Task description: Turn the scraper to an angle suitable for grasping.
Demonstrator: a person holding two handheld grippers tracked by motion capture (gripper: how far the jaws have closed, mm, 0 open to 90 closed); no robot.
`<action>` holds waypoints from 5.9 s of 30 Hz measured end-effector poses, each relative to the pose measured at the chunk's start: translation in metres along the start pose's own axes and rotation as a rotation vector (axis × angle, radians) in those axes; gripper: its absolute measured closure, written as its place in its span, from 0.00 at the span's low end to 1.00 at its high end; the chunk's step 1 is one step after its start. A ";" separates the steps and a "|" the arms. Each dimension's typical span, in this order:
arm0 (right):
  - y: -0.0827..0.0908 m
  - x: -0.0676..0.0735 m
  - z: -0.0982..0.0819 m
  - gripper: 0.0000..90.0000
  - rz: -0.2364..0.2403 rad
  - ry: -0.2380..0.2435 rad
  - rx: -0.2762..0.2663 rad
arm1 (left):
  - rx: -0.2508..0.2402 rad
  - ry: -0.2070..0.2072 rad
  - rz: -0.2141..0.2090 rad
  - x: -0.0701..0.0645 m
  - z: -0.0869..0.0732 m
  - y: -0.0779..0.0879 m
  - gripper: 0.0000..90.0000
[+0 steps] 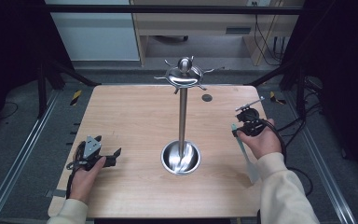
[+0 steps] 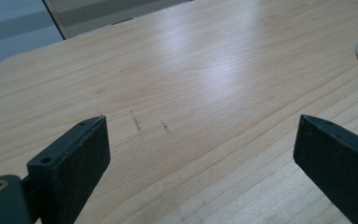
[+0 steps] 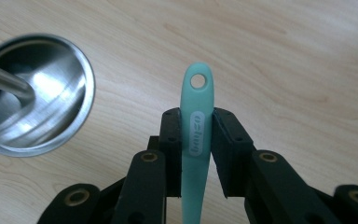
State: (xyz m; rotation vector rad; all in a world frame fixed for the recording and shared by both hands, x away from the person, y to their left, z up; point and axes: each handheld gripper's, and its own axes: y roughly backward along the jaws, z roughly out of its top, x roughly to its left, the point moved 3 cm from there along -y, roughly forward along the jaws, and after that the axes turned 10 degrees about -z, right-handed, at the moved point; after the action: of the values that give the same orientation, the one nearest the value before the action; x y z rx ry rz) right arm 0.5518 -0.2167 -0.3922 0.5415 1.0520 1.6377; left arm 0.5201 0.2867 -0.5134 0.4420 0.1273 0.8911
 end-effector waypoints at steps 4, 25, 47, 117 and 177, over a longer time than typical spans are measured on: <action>0.013 -0.001 0.004 0.83 0.004 0.017 -0.058 | -0.001 -0.001 0.002 0.000 0.000 0.000 0.04; 0.090 0.003 0.026 0.83 0.030 0.063 -0.312 | -0.001 -0.002 0.001 0.000 0.000 0.000 0.04; 0.134 0.019 0.041 0.83 0.077 0.085 -0.479 | -0.004 0.002 0.001 0.000 0.000 0.001 0.04; 0.208 0.050 0.041 0.83 0.244 0.127 -0.730 | -0.003 -0.004 -0.002 0.000 0.000 0.001 0.04; 0.212 0.078 0.044 0.83 0.310 0.142 -0.741 | 0.002 -0.009 -0.007 -0.001 0.000 0.000 0.04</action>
State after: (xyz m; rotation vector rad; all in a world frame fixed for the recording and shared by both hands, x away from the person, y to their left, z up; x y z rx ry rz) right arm 0.4474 -0.1378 -0.2024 0.0896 0.3983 2.2016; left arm 0.5190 0.2858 -0.5135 0.4472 0.1217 0.8820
